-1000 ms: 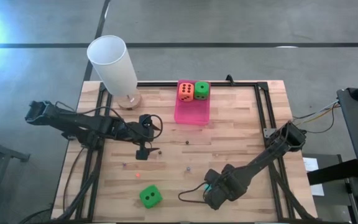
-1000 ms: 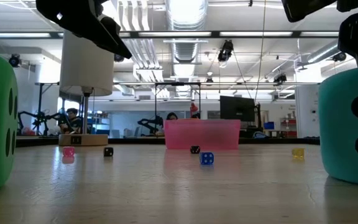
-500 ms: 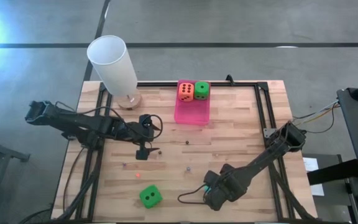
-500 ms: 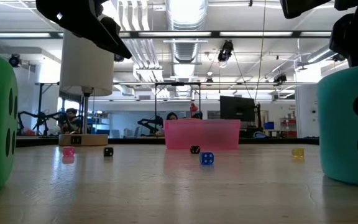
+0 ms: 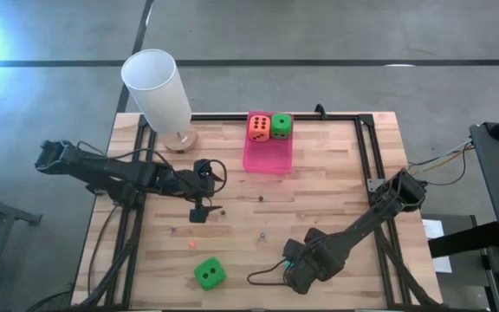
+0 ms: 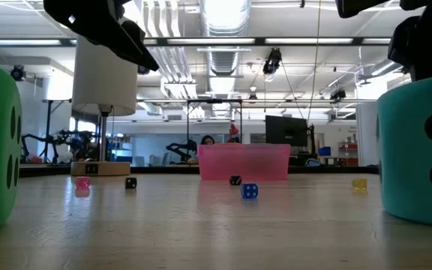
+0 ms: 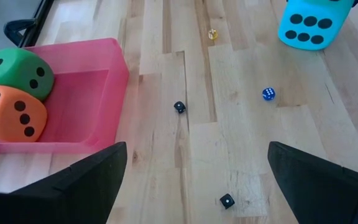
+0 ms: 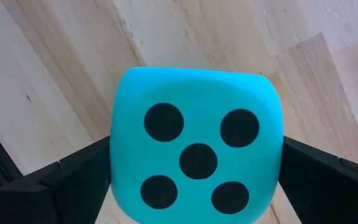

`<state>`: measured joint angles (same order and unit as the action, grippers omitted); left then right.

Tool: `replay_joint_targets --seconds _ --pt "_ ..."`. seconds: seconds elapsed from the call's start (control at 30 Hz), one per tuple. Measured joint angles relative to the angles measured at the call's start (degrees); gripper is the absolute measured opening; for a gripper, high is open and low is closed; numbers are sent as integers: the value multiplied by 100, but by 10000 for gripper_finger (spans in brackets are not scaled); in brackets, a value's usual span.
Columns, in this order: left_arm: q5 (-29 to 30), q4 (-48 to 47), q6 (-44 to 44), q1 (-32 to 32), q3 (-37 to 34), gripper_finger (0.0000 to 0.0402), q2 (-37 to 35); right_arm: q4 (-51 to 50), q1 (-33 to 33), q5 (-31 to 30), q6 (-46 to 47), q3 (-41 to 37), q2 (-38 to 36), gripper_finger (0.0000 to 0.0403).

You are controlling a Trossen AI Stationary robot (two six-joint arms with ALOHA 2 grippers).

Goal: Pick & Place Dice
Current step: Put the big blue dice into the red container

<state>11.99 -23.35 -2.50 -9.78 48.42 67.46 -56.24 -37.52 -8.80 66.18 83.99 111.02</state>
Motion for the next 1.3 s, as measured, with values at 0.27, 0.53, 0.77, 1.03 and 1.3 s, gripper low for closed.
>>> replay_joint_targets --seconds 0.27,0.53,0.77,1.03,1.3 --pt "-2 0 146 -2 0 393 0 14 2 -32 -178 -7 0 353" --pt "-2 -2 144 -2 0 392 0 29 -2 -275 -203 -11 0 351" --pt "-2 -3 142 -2 0 391 0 -42 22 -726 -396 38 -27 347" --pt "-2 -18 129 -2 0 393 0 -123 360 -1057 -1029 157 -524 345" --pt "0 -20 131 -2 2 391 0 -600 1142 -1565 -1788 119 -1392 345"
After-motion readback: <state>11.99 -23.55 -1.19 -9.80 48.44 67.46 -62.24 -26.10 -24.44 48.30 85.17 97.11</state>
